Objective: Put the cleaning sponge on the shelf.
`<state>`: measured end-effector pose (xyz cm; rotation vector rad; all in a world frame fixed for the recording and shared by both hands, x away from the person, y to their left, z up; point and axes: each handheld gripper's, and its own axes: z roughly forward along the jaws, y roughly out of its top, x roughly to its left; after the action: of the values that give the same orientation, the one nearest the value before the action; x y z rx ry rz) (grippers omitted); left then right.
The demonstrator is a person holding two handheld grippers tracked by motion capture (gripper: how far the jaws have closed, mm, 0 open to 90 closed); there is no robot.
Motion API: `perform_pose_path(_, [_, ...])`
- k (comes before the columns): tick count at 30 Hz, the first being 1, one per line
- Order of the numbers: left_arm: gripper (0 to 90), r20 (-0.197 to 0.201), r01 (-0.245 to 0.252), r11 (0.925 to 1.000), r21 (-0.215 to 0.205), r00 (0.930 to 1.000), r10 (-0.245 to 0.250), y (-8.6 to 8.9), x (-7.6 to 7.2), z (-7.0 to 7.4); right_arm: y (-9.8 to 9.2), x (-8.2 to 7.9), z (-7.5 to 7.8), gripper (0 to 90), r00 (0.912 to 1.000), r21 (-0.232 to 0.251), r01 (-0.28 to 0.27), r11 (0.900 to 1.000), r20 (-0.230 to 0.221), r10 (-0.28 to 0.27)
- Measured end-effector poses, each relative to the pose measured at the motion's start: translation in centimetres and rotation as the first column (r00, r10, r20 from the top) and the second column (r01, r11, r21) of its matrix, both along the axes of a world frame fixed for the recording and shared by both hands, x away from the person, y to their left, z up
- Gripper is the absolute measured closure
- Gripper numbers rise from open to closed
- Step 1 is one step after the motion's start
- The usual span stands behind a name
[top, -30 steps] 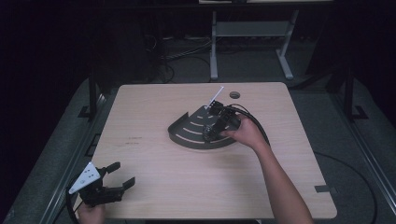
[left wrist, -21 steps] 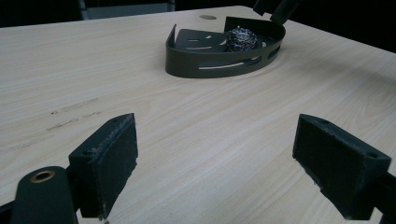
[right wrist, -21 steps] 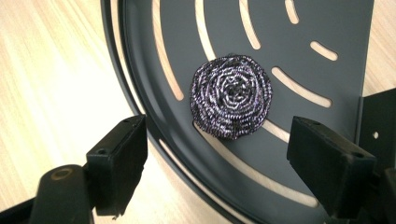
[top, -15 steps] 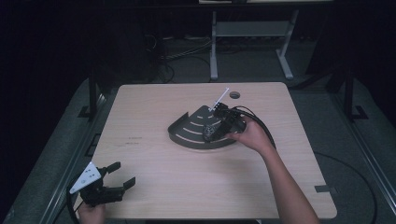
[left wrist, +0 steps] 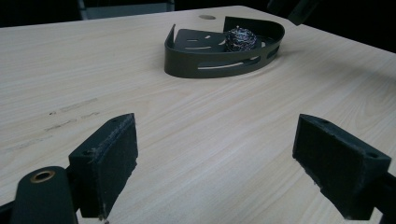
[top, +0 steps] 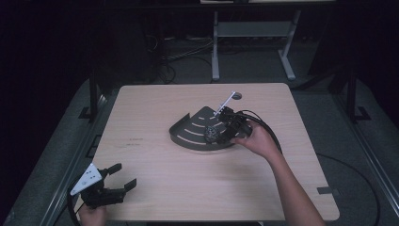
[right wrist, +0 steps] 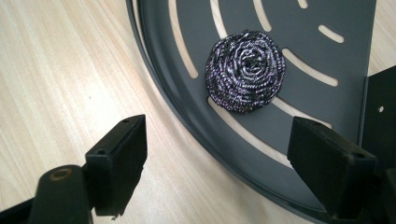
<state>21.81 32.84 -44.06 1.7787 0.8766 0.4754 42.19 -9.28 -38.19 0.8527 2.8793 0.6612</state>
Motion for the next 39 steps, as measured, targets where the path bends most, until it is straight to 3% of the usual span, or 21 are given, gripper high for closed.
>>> perform_pose_path(22, [13.3, -0.001, 0.004, 1.0, 0.005, 1.0, -0.004, -0.1, 0.1, 0.0, -1.3, -2.4, 0.0, 18.6, 0.9999, -0.005, -0.013, 1.0, 0.008, 0.013])
perform_pose_path(39, [13.3, -0.002, 0.005, 1.0, 0.005, 1.0, -0.005, -0.2, 0.0, 0.0, -2.5, -4.3, -1.3, 18.9, 0.9999, 0.0, -0.012, 1.0, 0.002, 0.012])
